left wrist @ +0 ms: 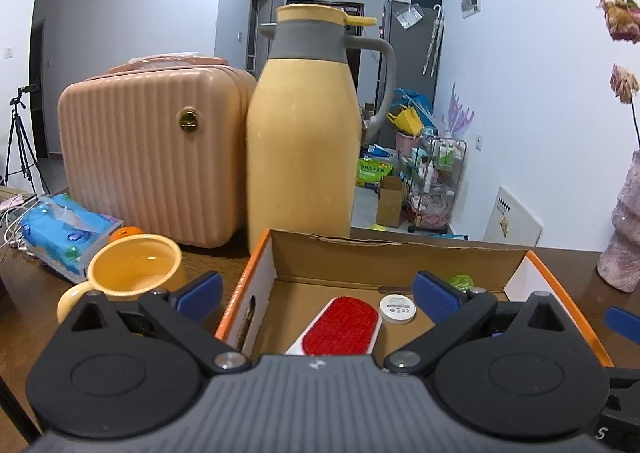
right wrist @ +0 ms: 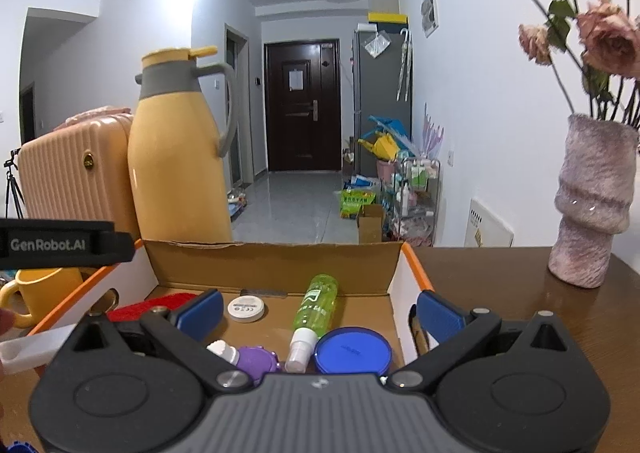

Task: Organize rigid objects
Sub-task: 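Withdraw both grippers from the box back toward the items on the table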

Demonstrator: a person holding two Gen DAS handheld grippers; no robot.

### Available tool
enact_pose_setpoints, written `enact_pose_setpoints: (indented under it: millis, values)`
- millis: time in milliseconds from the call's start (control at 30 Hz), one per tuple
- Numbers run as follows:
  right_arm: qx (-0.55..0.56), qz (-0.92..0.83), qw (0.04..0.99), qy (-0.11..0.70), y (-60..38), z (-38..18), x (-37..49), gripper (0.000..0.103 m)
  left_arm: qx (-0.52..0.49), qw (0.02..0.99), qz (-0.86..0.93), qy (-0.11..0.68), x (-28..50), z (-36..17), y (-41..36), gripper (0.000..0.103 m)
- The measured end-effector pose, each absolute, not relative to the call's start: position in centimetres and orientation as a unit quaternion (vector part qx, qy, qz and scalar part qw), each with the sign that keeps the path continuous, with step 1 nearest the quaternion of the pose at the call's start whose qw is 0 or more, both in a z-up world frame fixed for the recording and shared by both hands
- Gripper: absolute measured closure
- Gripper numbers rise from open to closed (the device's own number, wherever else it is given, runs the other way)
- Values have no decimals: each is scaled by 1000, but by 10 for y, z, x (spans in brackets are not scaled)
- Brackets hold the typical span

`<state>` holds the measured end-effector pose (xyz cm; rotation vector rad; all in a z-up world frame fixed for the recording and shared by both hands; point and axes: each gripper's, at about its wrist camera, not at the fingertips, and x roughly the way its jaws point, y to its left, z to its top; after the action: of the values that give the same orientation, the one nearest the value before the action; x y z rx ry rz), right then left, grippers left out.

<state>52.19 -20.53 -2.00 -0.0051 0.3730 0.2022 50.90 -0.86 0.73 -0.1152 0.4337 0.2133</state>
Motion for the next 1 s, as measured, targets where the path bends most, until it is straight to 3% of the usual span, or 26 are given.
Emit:
enact_pose_setpoints:
  millis: [1000]
  values:
    - [-39,105,983,146,-226,-40,375,0,-56,973,98,199,385,-6,37,0]
